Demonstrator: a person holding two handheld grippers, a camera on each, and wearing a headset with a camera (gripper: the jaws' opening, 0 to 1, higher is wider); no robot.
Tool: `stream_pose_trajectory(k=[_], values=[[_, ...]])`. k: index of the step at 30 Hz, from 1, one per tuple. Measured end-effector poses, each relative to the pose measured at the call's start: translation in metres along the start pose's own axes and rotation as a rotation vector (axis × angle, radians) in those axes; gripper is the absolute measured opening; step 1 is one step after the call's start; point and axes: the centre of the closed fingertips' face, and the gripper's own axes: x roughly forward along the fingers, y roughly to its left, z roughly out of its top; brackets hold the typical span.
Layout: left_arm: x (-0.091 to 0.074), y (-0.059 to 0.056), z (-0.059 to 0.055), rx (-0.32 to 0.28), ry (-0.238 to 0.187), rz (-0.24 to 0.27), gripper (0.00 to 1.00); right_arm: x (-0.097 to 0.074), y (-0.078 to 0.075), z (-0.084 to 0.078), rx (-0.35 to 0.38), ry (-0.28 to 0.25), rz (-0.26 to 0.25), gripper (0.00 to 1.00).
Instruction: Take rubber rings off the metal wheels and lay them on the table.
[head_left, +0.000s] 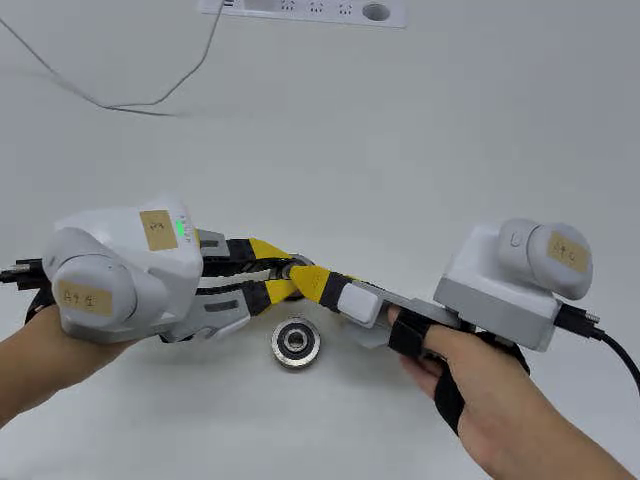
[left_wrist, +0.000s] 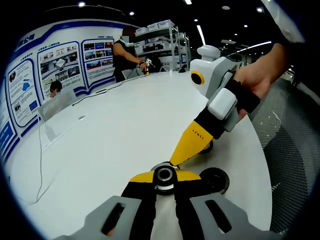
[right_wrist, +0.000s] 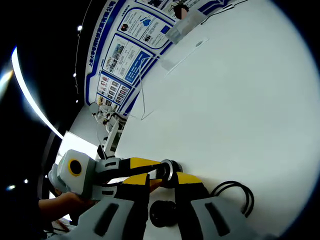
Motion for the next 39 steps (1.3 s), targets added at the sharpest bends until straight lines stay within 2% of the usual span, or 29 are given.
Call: stream_pose_trajectory(k=[7, 8, 15, 18, 22, 30, 39], values=[[0.0, 0.0, 0.0, -0.002, -0.002, 0.001, 0.13, 0.001, -0.013, 0.0, -0.038, 0.011, -0.059, 0.05], [0.0, 0.0, 0.0, -0.002, -0.002, 0.001, 0.13, 0.001, -0.012, 0.0, -0.038, 0.01, -0.053, 0.05], [0.0, 0.0, 0.0, -0.004, -0.004, 0.002, 0.13, 0.0, -0.012, -0.001, -0.055, 0.018, -0.068, 0.04], [0.0, 0.001, 0.0, -0.003, -0.004, 0.003, 0.13, -0.001, -0.011, 0.001, -0.023, 0.007, -0.072, 0.02], [0.0, 0.001, 0.0, -0.005, -0.003, 0.005, 0.13, -0.001, -0.012, 0.001, -0.036, 0.013, -0.078, 0.02], [0.0, 0.001, 0.0, -0.007, 0.0, 0.007, 0.13, -0.001, -0.013, 0.001, 0.039, 0.014, -0.081, 0.01], [0.0, 0.001, -0.001, -0.012, 0.009, 0.006, 0.12, -0.001, -0.01, 0.001, 0.069, 0.014, -0.069, 0.0]])
